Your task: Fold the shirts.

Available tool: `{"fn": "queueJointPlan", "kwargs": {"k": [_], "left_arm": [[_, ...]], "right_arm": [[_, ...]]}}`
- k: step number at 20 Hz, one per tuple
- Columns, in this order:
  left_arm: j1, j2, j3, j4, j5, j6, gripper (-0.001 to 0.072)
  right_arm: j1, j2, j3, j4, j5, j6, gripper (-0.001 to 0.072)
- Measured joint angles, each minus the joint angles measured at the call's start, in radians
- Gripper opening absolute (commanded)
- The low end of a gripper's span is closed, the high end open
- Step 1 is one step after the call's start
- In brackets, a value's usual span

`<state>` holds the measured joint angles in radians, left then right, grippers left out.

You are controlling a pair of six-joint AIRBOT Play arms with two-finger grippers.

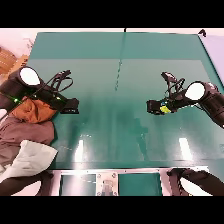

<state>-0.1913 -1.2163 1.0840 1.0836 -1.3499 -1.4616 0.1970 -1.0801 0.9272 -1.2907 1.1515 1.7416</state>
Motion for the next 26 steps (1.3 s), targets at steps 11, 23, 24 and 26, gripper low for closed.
{"fn": "queueJointPlan", "kwargs": {"k": [11, 23, 24, 26], "left_arm": [[0.000, 0.000, -0.002, 0.000, 0.004, 0.000, 0.0022], [-0.001, 0.000, -0.002, 0.063, 0.101, 0.002, 0.0611], [0.002, 0.000, -0.002, 0.125, 0.124, 0.000, 0.0720], [0.006, 0.000, -0.002, 0.307, 0.158, -0.049, 0.0718]], "right_arm": [[0.000, 0.000, -0.002, 0.000, 0.000, 0.000, 0.0018], [0.000, 0.000, -0.002, 0.000, -0.036, 0.000, 0.0017], [0.000, 0.000, -0.002, 0.001, -0.039, 0.000, 0.0018], [0.000, 0.000, -0.003, 0.000, -0.041, 0.000, 0.0017]]}}
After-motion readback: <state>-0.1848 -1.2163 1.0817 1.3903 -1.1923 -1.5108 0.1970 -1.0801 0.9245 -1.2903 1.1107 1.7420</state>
